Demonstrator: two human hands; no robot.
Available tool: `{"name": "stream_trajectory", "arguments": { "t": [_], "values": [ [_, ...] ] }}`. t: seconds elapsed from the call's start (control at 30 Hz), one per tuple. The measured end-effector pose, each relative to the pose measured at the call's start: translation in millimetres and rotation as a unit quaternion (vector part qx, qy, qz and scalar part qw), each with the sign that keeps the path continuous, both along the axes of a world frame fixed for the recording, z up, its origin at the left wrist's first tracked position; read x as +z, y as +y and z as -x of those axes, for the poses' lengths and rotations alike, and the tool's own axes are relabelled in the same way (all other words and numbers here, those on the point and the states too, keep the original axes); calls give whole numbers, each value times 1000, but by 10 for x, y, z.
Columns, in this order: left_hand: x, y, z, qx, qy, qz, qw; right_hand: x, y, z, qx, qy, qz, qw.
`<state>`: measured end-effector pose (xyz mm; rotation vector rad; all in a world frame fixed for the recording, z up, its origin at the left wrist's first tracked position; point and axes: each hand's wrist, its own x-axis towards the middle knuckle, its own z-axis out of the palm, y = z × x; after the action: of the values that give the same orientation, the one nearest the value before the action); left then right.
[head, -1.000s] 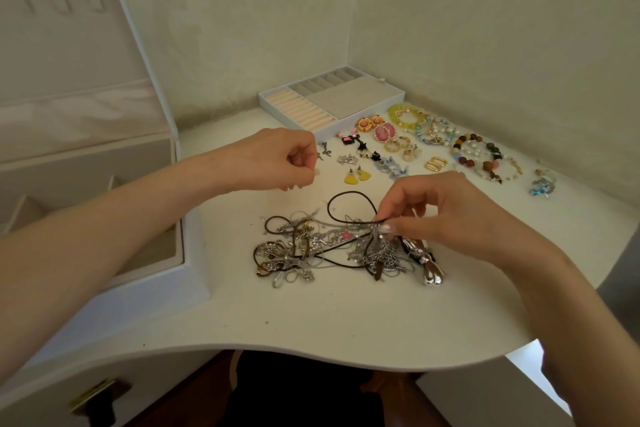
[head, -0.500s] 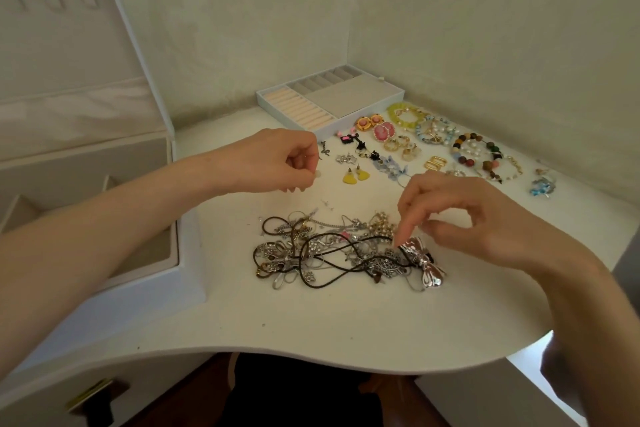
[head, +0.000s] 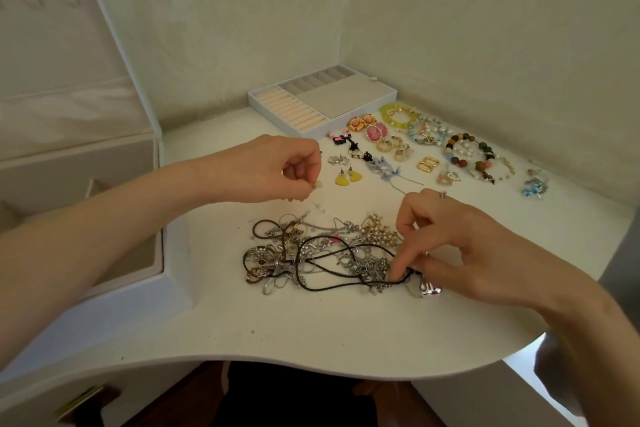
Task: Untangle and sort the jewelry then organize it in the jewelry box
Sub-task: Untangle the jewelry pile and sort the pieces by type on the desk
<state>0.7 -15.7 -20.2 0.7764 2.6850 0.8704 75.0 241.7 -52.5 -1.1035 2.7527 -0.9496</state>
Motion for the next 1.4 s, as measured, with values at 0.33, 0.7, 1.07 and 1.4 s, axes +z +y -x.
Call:
{"name": "stream_trajectory", "arguments": {
  "t": [0.33,0.7,1.07,1.4],
  "values": [
    [2,2,-17,-6,2,8,1000,-32,-156,20,-48,35,-54,997],
    [-10,6,-6,-12,1,9,1000,14,-161,17,-54,55,-116,990],
    [-18,2,4,-20,1,14,1000,-40,-93,7,-15,7,-69,998],
    [-10,-5,-2,-22,0,18,1000,62,-138,38,-61,-33,99,993]
  ]
}}
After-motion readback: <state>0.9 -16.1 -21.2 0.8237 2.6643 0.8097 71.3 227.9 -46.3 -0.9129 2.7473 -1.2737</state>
